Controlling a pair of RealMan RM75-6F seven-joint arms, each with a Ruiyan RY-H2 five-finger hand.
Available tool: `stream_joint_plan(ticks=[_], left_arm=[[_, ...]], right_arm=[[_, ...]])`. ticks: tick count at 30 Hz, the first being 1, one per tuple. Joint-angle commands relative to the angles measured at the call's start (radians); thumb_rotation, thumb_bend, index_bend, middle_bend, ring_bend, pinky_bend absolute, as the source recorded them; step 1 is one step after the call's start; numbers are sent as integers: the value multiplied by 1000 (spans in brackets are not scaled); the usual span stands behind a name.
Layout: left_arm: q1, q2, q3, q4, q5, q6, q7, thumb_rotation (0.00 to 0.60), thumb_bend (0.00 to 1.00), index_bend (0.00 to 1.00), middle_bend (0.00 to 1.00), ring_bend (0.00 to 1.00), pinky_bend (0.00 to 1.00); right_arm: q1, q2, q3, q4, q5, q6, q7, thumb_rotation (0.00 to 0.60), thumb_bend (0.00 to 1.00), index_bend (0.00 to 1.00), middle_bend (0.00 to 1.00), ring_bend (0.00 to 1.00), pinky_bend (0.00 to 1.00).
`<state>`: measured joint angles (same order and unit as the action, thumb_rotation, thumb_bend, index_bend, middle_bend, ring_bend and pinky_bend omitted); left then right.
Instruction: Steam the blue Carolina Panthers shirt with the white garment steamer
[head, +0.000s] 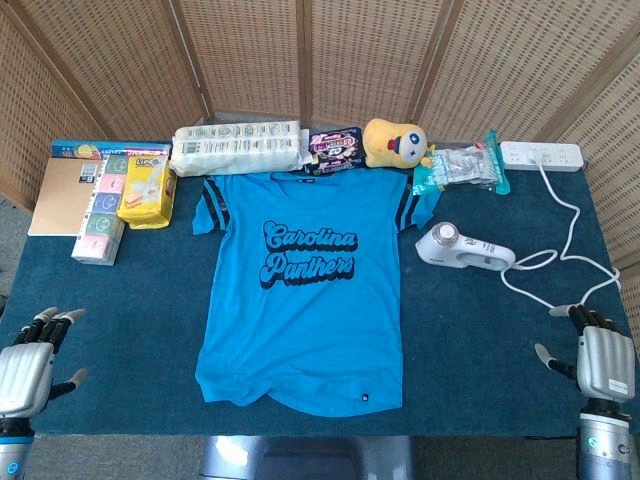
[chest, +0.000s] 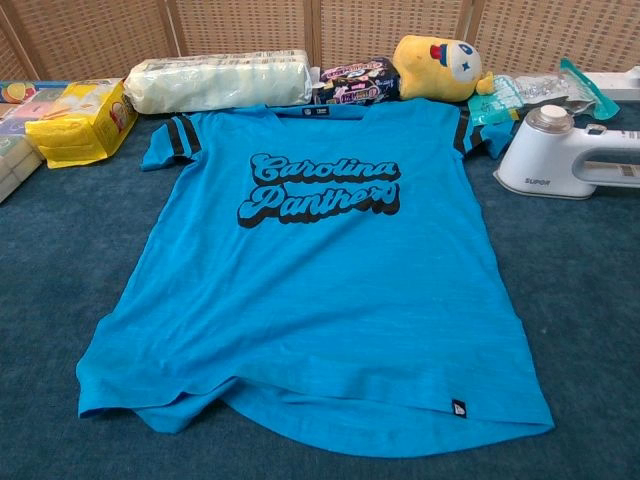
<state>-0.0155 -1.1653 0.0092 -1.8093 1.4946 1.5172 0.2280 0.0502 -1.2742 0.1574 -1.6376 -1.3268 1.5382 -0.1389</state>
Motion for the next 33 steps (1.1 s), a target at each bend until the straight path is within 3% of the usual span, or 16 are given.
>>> stream_joint_plan(ticks=[1,17,33], left_arm=[[-2,-8,-4,12,0,-1,-10,600,175,191,266,147,257],[-24,-14,-3,31,23,-28,-19,600,175,190,266,147,257],[-131,-57,65,-22,143,-219,83,600,176,191,266,147,250]], right_arm=[[0,-1,1,1,1,1,-2,600,213,392,391,386,384],[3,-15,5,-9,1,3,-19,600,213,392,391,390,384],[-7,-11,-2,-16,-13,13,-4,600,214,392,391,391,384]])
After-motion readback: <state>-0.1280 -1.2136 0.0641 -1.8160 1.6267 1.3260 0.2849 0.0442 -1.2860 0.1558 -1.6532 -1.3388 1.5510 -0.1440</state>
